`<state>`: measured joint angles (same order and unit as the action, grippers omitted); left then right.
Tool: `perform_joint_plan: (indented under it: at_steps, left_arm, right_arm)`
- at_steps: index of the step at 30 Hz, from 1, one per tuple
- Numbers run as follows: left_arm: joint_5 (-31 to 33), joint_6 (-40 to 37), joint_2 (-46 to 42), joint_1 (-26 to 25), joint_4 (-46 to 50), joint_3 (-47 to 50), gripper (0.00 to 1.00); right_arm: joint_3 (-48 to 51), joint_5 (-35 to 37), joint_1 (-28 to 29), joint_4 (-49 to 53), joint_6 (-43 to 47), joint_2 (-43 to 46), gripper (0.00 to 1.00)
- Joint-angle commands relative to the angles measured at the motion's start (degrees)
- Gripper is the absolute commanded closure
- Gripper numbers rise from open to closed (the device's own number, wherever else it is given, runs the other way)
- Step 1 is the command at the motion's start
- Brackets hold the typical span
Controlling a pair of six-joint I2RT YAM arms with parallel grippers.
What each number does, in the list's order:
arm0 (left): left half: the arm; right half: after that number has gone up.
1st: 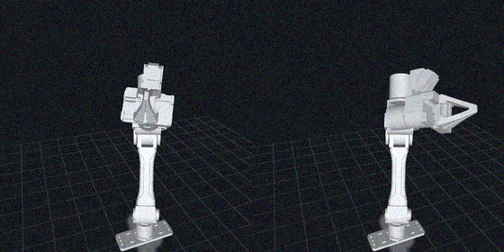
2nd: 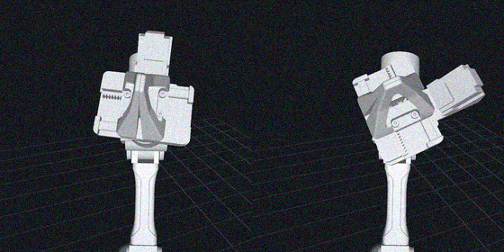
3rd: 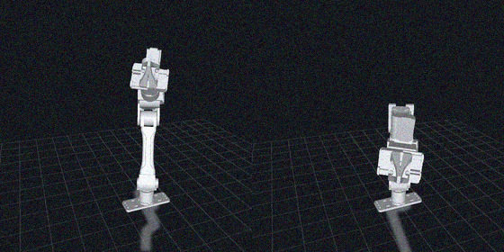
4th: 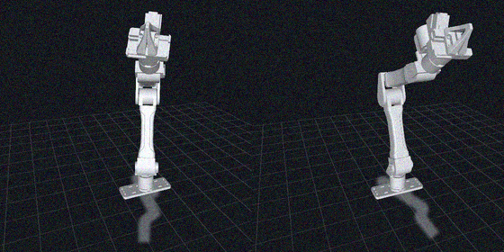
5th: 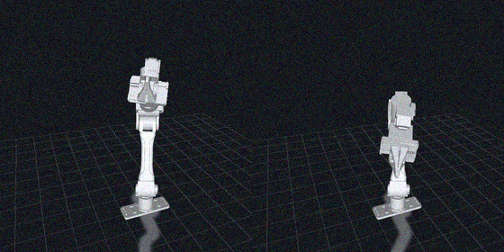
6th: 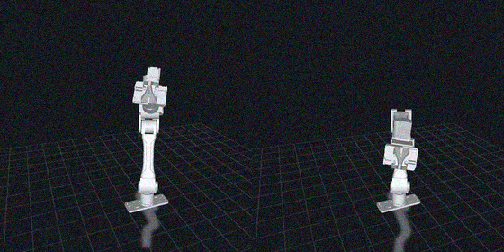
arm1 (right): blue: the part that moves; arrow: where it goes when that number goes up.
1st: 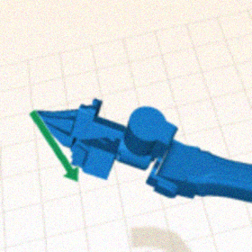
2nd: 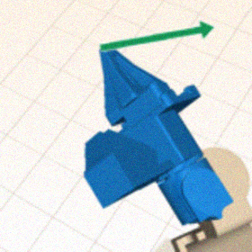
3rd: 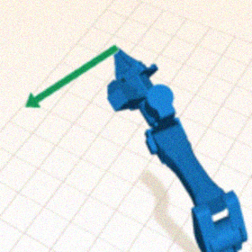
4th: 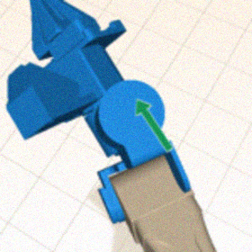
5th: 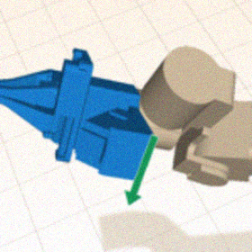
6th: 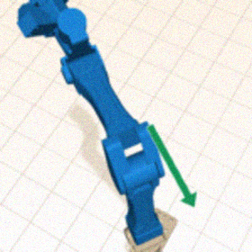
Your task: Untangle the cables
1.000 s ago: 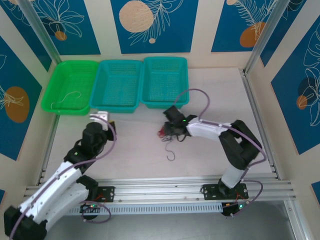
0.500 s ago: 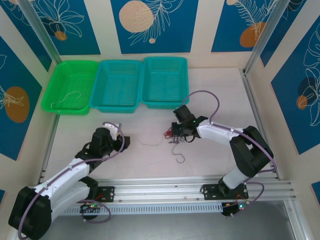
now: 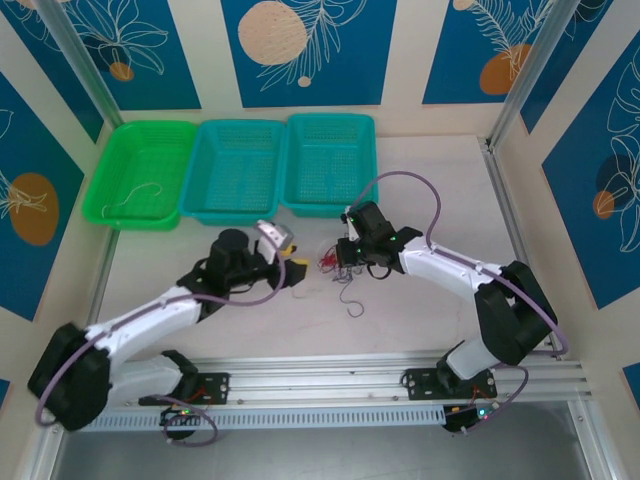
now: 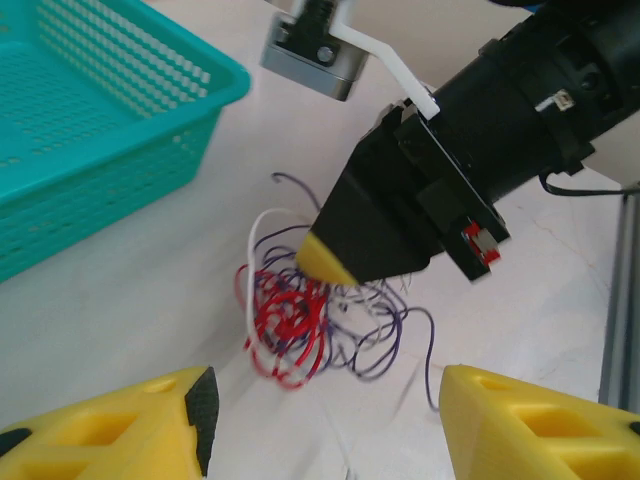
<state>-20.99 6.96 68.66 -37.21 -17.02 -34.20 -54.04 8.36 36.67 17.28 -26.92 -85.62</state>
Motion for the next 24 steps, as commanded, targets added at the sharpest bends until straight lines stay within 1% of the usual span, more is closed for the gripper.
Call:
perform_joint_plan:
  at_steps: [1,3,5,6,7,8,10,11,12,14,16,18,21,24]
  left_arm:
    - [-3.94,1.82,7.9,-0.9,-7.93,-3.85,0.4]
    - [-3.0,2.5,12.41,-1.29,-10.14,-5.85,0.4]
    - [-0.25,2.8,15.82,-1.37,-10.32,-7.65,0.4]
    - [0.74,2.77,17.27,-1.33,-10.49,-8.22,0.42]
    - [1.21,2.79,18.28,-1.37,-10.92,-8.49,0.47]
    - [1.76,2.96,19.26,-1.37,-11.44,-8.67,0.57]
    - [1.42,3.42,20.16,-1.38,-12.56,-8.48,0.97]
    - [1.65,3.82,20.05,-1.37,-12.8,-8.23,1.0]
    - [2.15,4.42,19.41,-1.37,-12.95,-7.71,1.0]
    - [4.14,5.42,16.79,-1.35,-13.18,-6.12,1.0]
    - [6.59,6.49,12.4,-1.11,-12.33,-4.51,1.0]
    - [9.37,7.09,6.69,-0.78,-9.48,-3.16,1.0]
    - [14.92,7.61,-1.66,0.38,-0.92,-2.46,1.0]
    - [18.49,8.06,-7.83,2.81,8.03,-2.27,1.0]
  right_arm:
    - [-1.87,-2.32,1.39,0.96,1.75,2.65,1.0]
    - [-1.78,-2.47,2.04,1.18,1.87,3.2,1.0]
    - [-1.77,-2.48,2.66,1.14,1.96,3.58,1.0]
    - [-1.65,-2.38,2.98,1.01,1.96,3.74,1.0]
    - [-1.47,-2.38,3.2,0.79,1.89,3.94,1.0]
    - [-1.29,-2.3,3.41,0.6,1.8,3.99,1.0]
    - [-0.88,-2.03,3.68,0.07,1.26,4.09,1.0]
    - [-0.48,-1.59,3.72,-0.34,0.76,4.07,1.0]
    - [-0.14,-0.4,3.71,-0.55,-0.15,3.73,1.0]
    - [0.31,3.67,3.46,0.17,-3.45,2.35,0.93]
    - [0.69,8.24,2.71,2.21,-7.34,-0.1,0.88]
    - [1.26,11.01,0.86,4.74,-11.64,-2.73,0.86]
    - [4.88,8.86,-3.08,3.23,-15.76,-3.54,0.86]
    - [7.64,7.91,-6.07,2.57,-17.2,-2.52,0.83]
